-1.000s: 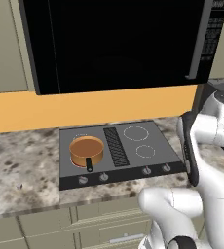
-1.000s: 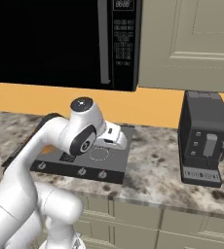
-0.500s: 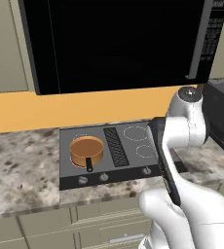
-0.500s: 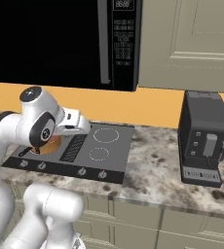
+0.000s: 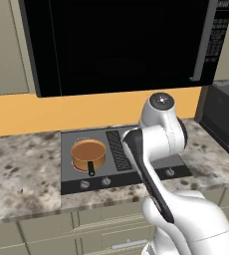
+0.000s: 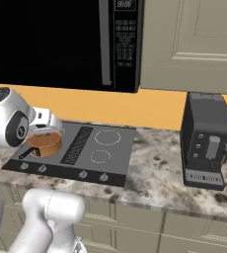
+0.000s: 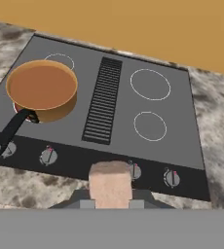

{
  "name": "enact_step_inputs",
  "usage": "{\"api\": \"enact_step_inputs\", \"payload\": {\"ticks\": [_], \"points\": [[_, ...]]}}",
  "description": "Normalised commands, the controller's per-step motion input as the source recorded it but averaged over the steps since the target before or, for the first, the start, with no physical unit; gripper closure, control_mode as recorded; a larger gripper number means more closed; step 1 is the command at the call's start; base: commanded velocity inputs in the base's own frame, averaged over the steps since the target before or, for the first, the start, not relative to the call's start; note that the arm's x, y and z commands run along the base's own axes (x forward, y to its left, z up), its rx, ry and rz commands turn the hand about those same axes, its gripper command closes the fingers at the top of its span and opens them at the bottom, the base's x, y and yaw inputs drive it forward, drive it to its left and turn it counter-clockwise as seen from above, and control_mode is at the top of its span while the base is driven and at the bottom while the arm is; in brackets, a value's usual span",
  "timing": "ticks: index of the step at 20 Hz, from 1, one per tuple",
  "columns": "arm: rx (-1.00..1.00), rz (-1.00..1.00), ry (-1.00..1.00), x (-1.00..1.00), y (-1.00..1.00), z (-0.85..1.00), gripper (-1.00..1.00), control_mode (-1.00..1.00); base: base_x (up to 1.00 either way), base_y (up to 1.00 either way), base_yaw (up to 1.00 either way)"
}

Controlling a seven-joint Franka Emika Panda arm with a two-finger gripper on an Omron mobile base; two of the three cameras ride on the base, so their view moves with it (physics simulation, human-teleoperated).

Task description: Pick up the sugar cube(s) and place them in the saucepan with hot chocolate.

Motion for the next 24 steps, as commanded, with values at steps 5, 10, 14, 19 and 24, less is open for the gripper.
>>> {"api": "enact_step_inputs", "payload": {"ticks": [5,10,14,19,24], "points": [[0.13,0.05,0.01,0.20,0.56,0.00,1.00,-1.00,0.00,0.00,0.00],[0.16,0.07,0.05,0.24,0.39,0.00,1.00,-1.00,0.00,0.00,0.00],[0.07,0.05,0.09,0.26,0.35,-0.12,1.00,-1.00,0.00,0.00,0.00],[-0.05,0.00,0.08,0.23,0.62,-0.33,1.00,-1.00,0.00,0.00,0.00],[-0.11,0.00,0.00,0.34,0.64,-0.26,1.00,-1.00,0.00,0.00,0.00]]}}
